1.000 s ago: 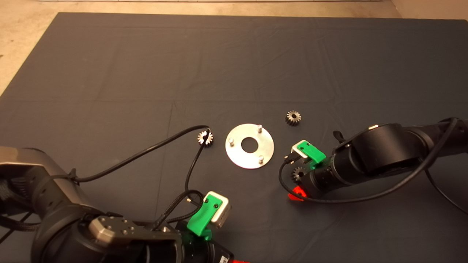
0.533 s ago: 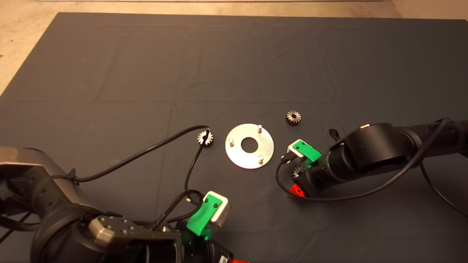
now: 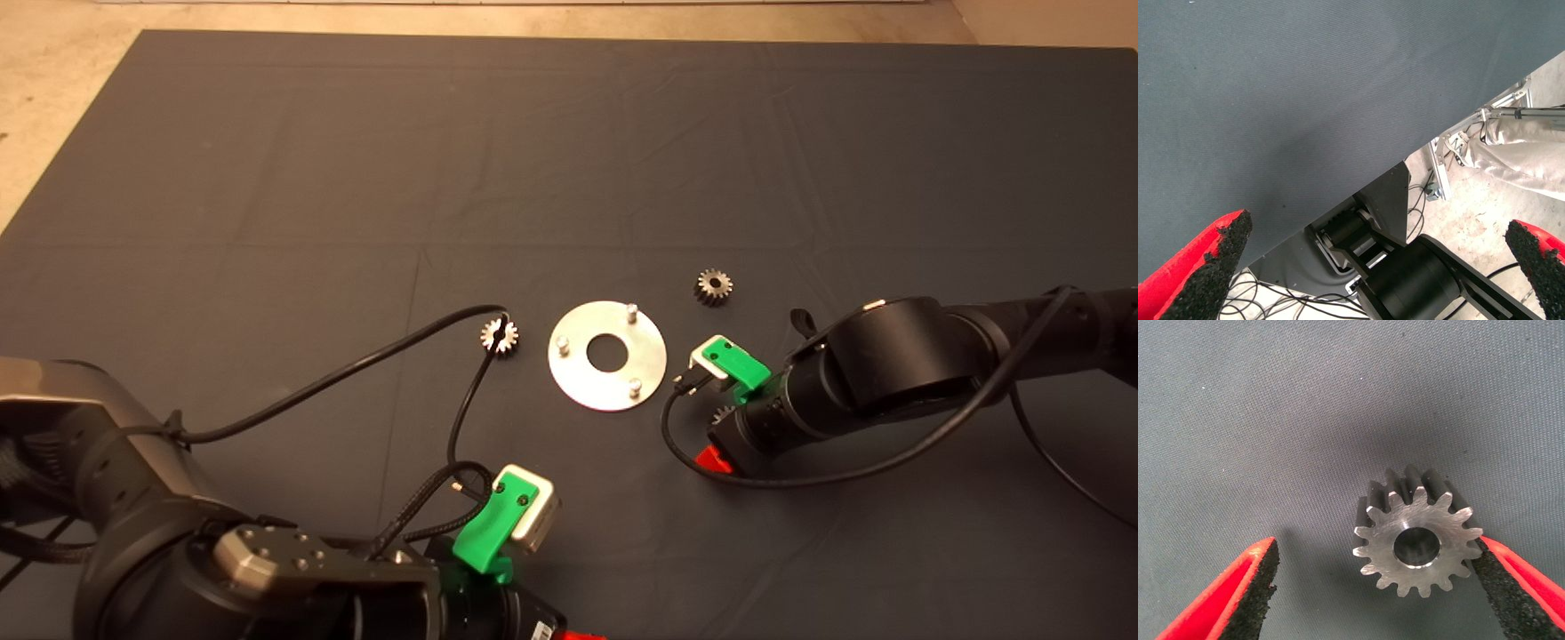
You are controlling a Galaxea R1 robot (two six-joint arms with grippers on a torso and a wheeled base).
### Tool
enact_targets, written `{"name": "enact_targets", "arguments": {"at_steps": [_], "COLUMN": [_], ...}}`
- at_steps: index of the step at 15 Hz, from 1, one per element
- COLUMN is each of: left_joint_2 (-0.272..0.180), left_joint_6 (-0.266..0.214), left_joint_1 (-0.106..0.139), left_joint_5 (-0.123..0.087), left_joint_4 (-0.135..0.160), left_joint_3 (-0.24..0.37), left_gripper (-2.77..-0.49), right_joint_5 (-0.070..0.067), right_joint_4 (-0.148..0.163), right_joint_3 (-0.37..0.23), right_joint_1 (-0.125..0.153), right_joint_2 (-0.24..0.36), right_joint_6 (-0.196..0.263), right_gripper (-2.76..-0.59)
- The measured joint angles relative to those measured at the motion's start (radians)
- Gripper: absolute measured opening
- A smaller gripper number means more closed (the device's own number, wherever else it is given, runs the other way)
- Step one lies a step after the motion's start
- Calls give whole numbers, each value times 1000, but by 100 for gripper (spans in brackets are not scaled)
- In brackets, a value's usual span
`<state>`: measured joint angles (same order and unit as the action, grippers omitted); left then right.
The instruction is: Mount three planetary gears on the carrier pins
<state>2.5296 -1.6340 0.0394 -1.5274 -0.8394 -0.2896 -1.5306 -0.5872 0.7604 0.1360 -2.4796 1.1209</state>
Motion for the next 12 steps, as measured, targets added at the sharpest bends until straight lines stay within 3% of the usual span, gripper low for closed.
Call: {"name": "enact_targets", "arguments": {"at_steps": [2,12], "left_joint_2": [0,0], "left_joint_6": [0,0], "left_joint_1": [0,0], "left_joint_5": [0,0], "left_joint_4": [0,0], "left_joint_3": [0,0], "left_gripper": [-51,-51], "right_joint_5": [0,-6], "right_joint_4": [-1,-24], "right_joint_3": [0,2], "right_joint_1": [0,0], "right_joint_2": [0,0], "right_joint_6": [-6,-29], "right_gripper": [-141,-169]}}
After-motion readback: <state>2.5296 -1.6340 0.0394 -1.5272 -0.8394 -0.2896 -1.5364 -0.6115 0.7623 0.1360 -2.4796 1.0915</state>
